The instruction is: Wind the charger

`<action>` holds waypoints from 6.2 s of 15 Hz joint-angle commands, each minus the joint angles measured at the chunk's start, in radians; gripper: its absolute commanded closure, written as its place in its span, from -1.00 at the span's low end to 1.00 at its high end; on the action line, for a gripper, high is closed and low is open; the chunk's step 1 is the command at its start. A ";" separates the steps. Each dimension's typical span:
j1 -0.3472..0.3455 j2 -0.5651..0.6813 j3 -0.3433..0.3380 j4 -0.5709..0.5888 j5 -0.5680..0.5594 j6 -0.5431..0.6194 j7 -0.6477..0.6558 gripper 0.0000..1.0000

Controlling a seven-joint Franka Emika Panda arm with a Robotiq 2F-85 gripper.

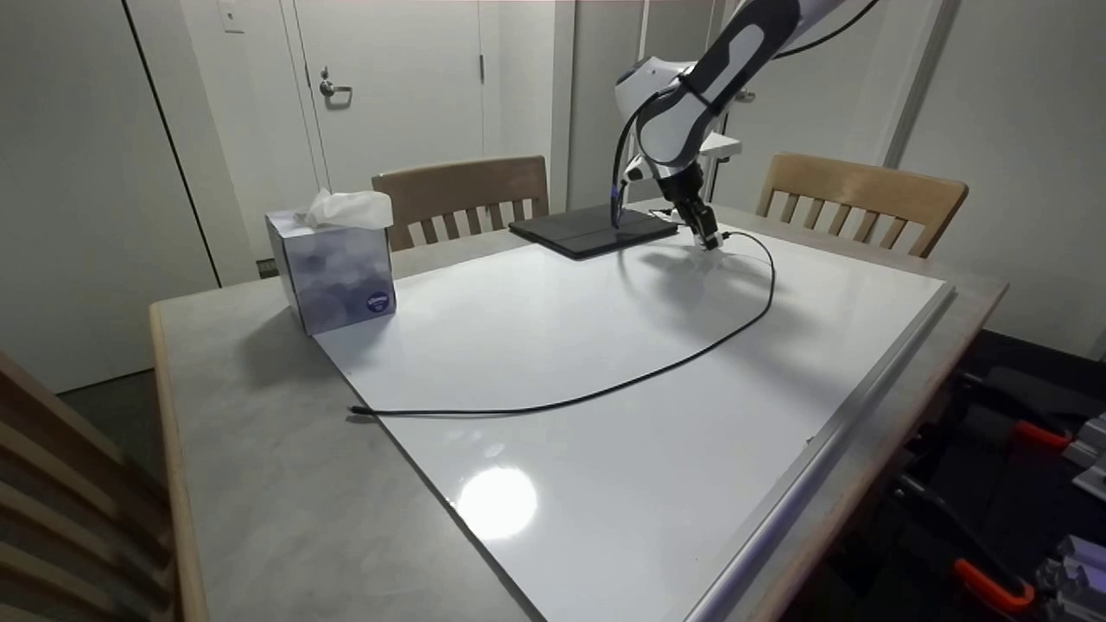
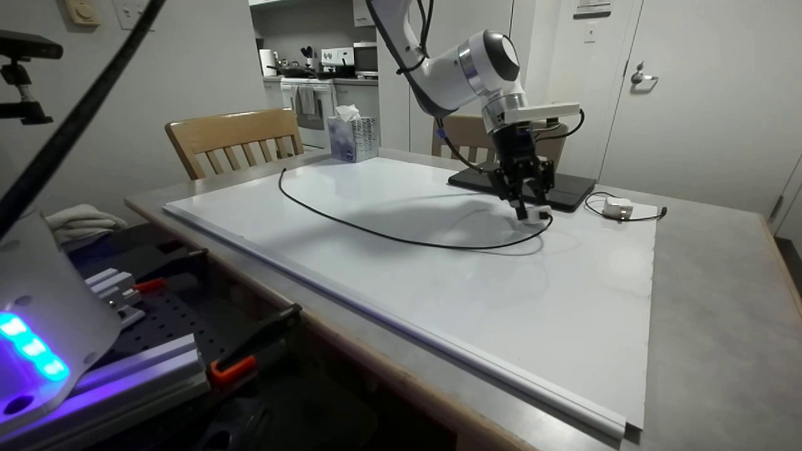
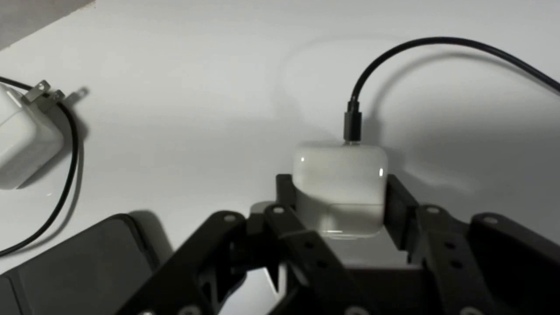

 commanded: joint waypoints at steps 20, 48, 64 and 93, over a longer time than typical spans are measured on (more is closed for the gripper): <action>0.017 -0.241 0.144 -0.389 -0.015 0.324 -0.600 0.50; 0.205 -0.227 0.183 -0.387 -0.080 0.349 -1.024 0.00; 0.306 -0.317 0.197 -0.565 -0.518 0.427 -1.177 0.50; 0.098 -0.479 0.366 -0.860 -0.074 0.600 -1.630 0.50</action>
